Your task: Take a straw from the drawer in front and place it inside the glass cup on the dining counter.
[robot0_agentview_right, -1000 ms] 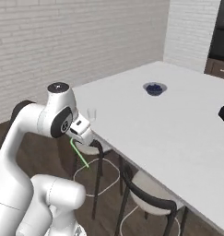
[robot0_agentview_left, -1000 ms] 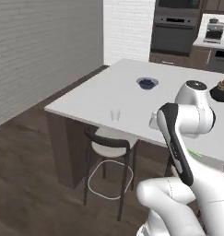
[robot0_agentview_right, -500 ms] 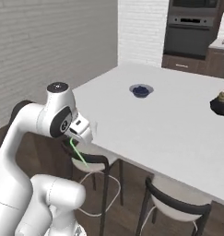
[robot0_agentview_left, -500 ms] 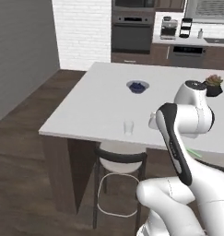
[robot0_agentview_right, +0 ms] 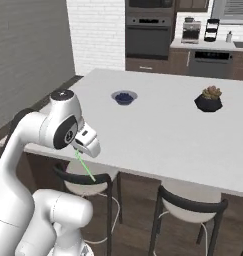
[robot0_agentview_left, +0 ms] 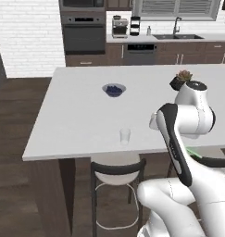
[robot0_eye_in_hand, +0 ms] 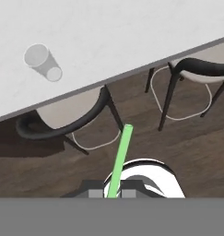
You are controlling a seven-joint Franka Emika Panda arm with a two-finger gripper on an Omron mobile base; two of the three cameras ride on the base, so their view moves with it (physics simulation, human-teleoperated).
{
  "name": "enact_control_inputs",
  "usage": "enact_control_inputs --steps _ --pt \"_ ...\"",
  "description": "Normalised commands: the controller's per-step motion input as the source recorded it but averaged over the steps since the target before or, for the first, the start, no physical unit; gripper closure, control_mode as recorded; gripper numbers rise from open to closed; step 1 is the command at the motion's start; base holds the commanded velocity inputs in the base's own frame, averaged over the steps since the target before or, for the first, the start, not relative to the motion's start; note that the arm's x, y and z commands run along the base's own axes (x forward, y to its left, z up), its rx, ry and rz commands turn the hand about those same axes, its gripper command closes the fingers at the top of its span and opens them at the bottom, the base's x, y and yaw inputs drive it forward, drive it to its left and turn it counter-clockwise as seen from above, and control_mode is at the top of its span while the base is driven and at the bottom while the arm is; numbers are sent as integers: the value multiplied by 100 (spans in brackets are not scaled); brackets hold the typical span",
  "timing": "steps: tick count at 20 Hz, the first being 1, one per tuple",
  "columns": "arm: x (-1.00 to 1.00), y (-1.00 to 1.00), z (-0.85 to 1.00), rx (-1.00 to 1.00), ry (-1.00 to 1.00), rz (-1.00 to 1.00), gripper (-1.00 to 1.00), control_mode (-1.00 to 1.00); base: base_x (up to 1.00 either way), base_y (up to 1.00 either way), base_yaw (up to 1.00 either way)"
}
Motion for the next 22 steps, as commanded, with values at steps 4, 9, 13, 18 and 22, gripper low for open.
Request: enact_control_inputs --steps 4,9,13,18,22 --pt "0 0 0 0 0 0 100 100 66 33 -41" --pt "0 0 0 0 0 0 100 100 87 31 -35" --pt "0 0 0 0 0 0 100 100 87 47 -26" --pt "0 0 0 0 0 0 100 100 65 63 -13" --pt "6 23 56 24 -13 0 100 -100 0 0 0"
